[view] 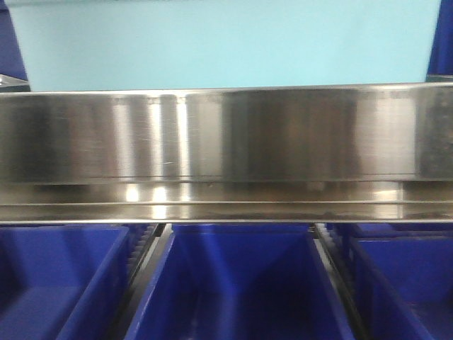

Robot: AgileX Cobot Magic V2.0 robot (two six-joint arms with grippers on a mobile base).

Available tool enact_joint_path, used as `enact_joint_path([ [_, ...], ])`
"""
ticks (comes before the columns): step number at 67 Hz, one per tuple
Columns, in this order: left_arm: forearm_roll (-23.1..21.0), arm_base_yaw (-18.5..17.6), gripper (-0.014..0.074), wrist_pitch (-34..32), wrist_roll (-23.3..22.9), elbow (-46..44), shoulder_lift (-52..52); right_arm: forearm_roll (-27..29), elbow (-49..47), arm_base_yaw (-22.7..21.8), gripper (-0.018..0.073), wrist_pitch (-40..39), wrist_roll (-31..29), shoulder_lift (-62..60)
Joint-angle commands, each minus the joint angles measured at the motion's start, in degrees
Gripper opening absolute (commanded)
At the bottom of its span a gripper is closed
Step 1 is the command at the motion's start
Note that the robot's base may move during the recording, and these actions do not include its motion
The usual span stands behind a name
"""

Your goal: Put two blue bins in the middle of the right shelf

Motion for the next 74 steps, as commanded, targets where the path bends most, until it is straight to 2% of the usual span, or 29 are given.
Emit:
enact_joint_path([
  [1, 0.13, -0.18, -0.0111, -2.52, -0.2, -0.61, -0.56, 0.68, -0.55, 0.23, -0.0167, -2.49, -0.2, -0.82],
  [74, 0.13, -0.18, -0.0111, -2.52, -0.2, -0.61, -0.56, 0.57, -0.55, 0.23, -0.0167, -2.5, -0.2, -0.82],
])
